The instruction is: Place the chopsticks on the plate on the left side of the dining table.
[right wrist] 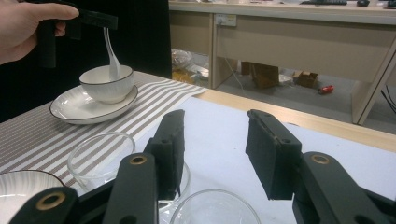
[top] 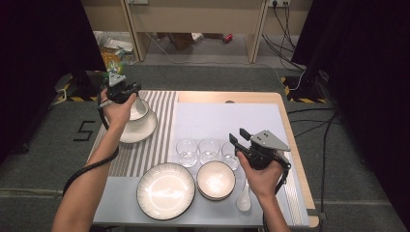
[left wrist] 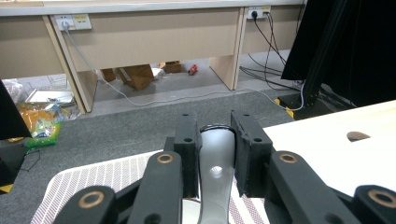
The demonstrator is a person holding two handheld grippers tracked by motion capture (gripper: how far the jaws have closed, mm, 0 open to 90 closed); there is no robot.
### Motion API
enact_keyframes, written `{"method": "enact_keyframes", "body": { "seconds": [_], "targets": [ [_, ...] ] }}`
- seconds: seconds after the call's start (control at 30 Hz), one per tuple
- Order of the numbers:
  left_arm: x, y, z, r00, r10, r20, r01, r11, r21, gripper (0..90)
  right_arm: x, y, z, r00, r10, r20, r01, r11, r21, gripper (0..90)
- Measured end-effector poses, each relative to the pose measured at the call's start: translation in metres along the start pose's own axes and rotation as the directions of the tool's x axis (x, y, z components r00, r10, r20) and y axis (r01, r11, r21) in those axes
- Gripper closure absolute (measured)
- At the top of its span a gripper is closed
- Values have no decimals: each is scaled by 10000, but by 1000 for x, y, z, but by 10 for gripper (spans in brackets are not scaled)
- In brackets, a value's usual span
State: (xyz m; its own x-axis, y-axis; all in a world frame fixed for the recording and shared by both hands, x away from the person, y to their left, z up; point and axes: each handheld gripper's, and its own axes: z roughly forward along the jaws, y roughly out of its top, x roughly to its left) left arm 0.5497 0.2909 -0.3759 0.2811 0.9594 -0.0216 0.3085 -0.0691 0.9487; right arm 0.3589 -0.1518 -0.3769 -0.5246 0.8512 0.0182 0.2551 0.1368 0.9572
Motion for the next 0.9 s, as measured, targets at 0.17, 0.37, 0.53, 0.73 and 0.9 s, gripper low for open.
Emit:
{"method": "enact_keyframes", "body": {
  "seconds": [0.17, 0.37, 0.53, 0.73, 0.9],
  "targets": [
    [1, -4, 4, 10000, -61, -71, 62, 9999, 98, 727, 1, 0, 0, 10000, 24, -22, -24, 10000, 28, 571],
    [3, -8, 9, 9999, -12, -167, 17, 9996, 285, 726, 0, -1, 1, 10000, -55, -8, 56, 10000, 52, 571],
    [5, -13, 15, 9997, -58, -246, 70, 9989, 465, 726, 0, -1, 2, 10000, -4, -44, 4, 10000, 48, 570],
    [6, -17, 20, 9995, -124, -278, 142, 9979, 630, 726, -1, -1, 2, 10000, -46, -38, 46, 10000, 47, 570],
    [5, -19, 25, 9996, -88, -262, 106, 9975, 698, 725, -1, -2, 2, 10000, -23, -46, 24, 10000, 89, 570]
  ]
}}
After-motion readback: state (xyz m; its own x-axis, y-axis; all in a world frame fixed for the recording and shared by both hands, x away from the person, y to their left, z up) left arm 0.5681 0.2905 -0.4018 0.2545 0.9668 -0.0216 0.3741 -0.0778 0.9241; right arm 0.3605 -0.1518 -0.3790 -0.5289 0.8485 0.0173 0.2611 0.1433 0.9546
